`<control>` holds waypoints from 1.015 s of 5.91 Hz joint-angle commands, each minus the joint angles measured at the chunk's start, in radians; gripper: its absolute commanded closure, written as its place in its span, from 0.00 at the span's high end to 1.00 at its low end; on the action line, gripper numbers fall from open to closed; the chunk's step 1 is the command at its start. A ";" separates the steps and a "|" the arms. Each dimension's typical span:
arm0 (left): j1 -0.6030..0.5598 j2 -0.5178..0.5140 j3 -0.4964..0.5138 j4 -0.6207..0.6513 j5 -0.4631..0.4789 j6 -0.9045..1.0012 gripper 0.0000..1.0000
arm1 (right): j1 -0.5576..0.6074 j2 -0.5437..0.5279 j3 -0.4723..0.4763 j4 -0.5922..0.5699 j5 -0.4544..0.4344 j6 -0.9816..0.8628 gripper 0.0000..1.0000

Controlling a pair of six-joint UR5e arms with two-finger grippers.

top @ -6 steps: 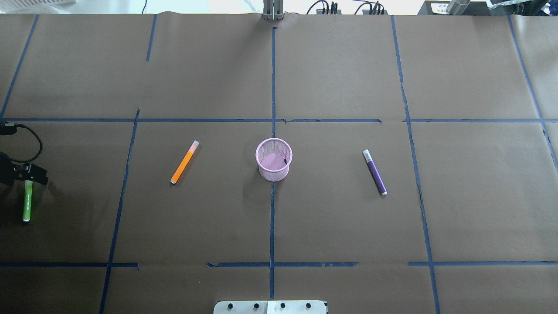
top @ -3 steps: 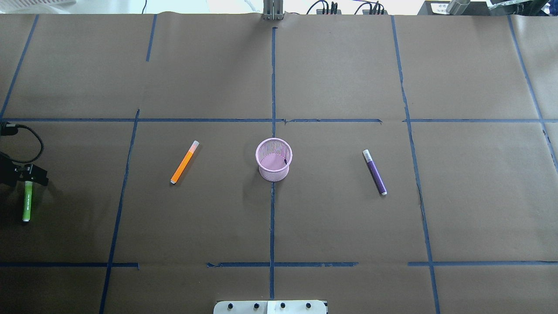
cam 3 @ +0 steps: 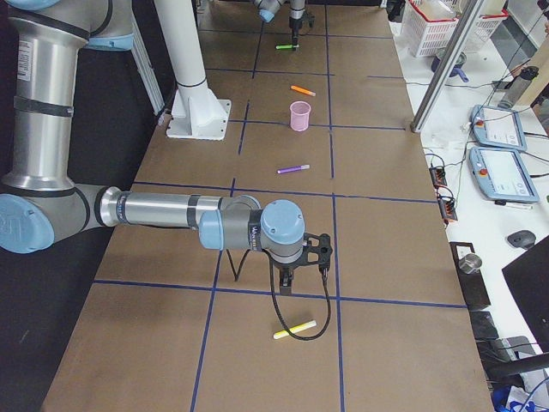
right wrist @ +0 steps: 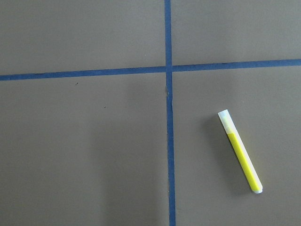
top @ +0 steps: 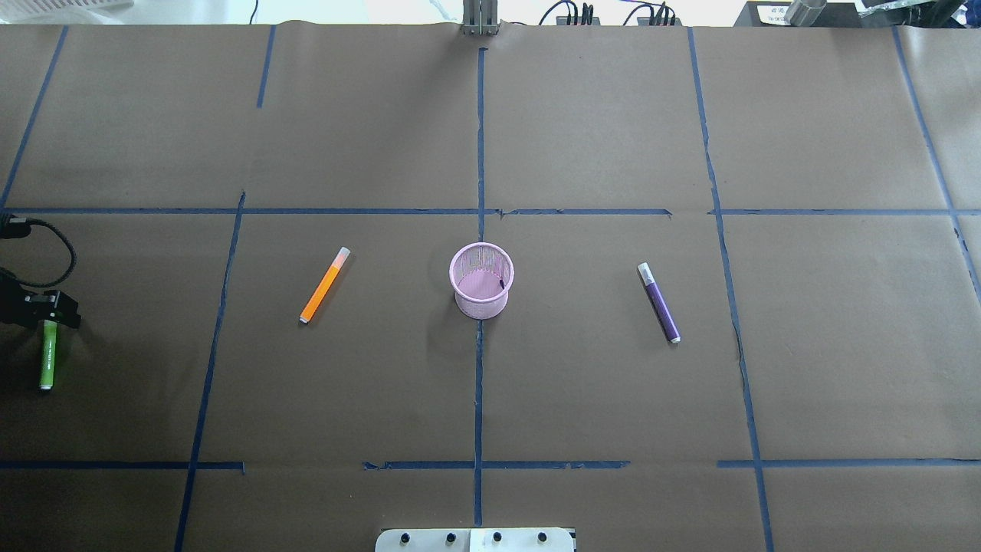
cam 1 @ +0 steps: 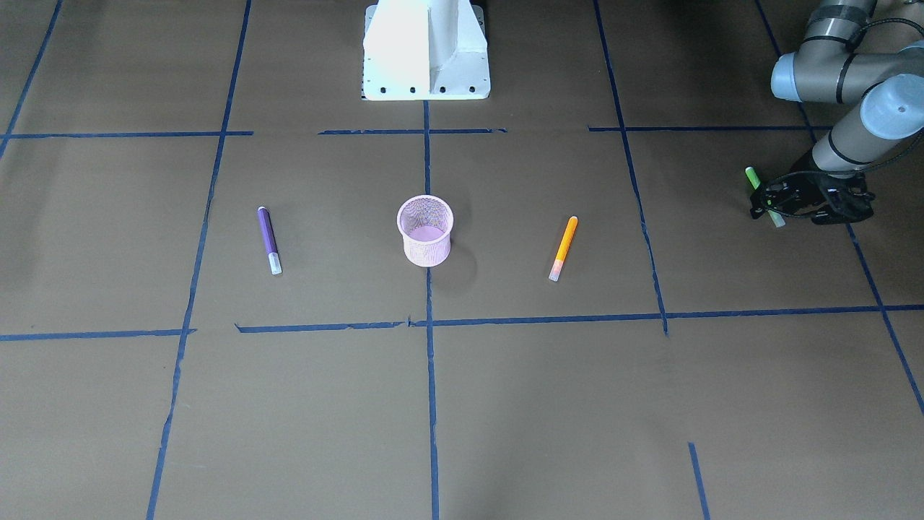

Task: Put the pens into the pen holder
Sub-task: 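Lower the left gripper onto the green highlighter and close on it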

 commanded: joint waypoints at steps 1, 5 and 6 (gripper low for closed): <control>-0.003 0.005 -0.004 -0.001 0.002 0.000 0.50 | 0.000 0.000 0.000 0.000 -0.002 0.000 1.00; -0.006 0.018 -0.022 -0.002 0.009 0.000 0.05 | 0.000 0.000 -0.006 -0.002 0.000 0.000 1.00; -0.006 0.025 -0.051 0.002 0.009 0.000 0.00 | 0.000 0.002 -0.006 -0.002 0.000 0.000 1.00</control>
